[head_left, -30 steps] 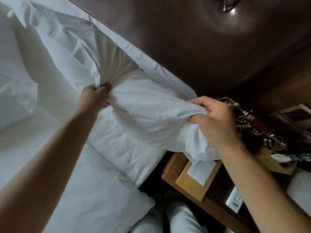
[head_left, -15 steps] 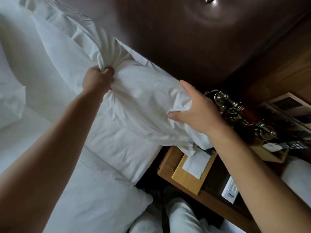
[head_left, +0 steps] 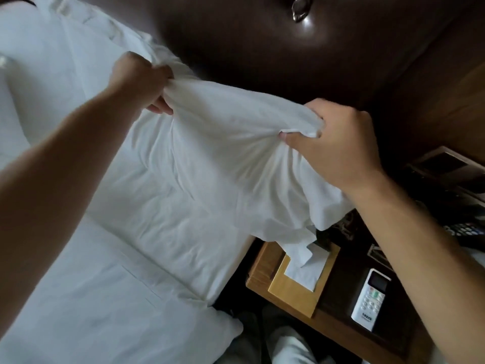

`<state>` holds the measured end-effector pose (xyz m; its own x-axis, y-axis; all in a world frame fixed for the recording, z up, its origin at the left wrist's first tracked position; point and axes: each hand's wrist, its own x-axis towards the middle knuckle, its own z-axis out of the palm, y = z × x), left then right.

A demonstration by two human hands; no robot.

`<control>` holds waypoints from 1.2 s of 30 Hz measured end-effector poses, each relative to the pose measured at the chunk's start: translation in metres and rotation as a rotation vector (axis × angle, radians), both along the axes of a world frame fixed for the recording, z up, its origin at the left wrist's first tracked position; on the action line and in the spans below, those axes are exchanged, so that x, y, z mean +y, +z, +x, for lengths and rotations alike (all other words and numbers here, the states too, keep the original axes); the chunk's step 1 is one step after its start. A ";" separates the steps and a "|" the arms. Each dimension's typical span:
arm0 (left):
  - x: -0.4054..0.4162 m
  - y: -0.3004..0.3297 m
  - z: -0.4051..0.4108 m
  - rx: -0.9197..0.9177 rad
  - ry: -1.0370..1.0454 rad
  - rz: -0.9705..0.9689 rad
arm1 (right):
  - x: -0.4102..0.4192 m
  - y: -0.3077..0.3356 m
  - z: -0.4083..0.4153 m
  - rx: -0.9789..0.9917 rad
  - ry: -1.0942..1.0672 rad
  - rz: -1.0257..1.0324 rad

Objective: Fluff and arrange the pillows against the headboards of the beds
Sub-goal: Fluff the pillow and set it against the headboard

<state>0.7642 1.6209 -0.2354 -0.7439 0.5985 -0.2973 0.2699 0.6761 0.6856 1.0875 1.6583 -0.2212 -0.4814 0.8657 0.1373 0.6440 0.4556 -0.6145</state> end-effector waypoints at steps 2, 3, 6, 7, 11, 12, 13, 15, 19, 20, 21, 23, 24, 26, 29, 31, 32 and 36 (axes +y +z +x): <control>0.009 -0.002 0.006 -0.004 -0.001 0.043 | 0.009 0.017 0.011 0.039 -0.034 0.021; 0.011 -0.005 0.014 -0.002 -0.005 0.046 | 0.014 0.020 0.018 0.028 -0.060 0.024; 0.017 -0.031 0.042 -0.031 -0.048 0.005 | 0.027 0.006 0.043 -0.118 -0.161 -0.032; 0.018 -0.043 0.050 -0.069 -0.082 -0.018 | 0.028 -0.003 0.053 -0.186 -0.182 -0.093; 0.019 -0.070 0.065 -0.159 -0.163 0.003 | 0.022 -0.029 0.083 -0.273 -0.150 -0.406; 0.018 -0.067 0.068 -0.147 -0.166 0.018 | 0.021 -0.032 0.088 -0.233 -0.133 -0.463; 0.017 -0.062 0.071 -0.130 -0.182 0.032 | 0.020 -0.035 0.091 -0.191 -0.125 -0.484; 0.012 -0.058 0.073 0.013 -0.271 0.022 | 0.018 -0.039 0.095 -0.127 -0.128 -0.458; -0.005 -0.058 0.088 0.380 -0.434 0.019 | 0.019 -0.043 0.094 -0.110 -0.166 -0.370; -0.008 -0.060 0.092 0.406 -0.436 0.047 | 0.018 -0.043 0.093 -0.114 -0.161 -0.340; -0.012 -0.064 0.094 0.429 -0.440 0.067 | 0.016 -0.042 0.093 -0.119 -0.148 -0.295; -0.015 -0.073 0.097 0.454 -0.461 0.058 | 0.012 -0.040 0.092 -0.085 -0.116 -0.238; -0.015 -0.077 0.097 0.434 -0.473 0.027 | 0.009 -0.038 0.092 -0.040 -0.106 -0.253; -0.014 -0.085 0.095 0.382 -0.494 -0.026 | 0.004 -0.034 0.090 0.028 -0.102 -0.310; -0.013 -0.086 0.092 0.375 -0.516 -0.023 | 0.004 -0.038 0.090 -0.050 -0.137 -0.347; -0.013 -0.081 0.091 0.356 -0.526 0.024 | 0.008 -0.039 0.091 -0.154 -0.191 -0.393; -0.013 -0.078 0.088 0.346 -0.539 0.039 | 0.009 -0.040 0.091 -0.191 -0.195 -0.382; -0.009 -0.080 0.074 0.363 -0.649 -0.004 | 0.009 -0.039 0.086 -0.139 -0.180 -0.243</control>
<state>0.8381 1.6122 -0.3155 -0.2926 0.9506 -0.1033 0.8250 0.3056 0.4754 1.1738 1.6678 -0.2604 -0.3170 0.9381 -0.1396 0.7860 0.1775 -0.5921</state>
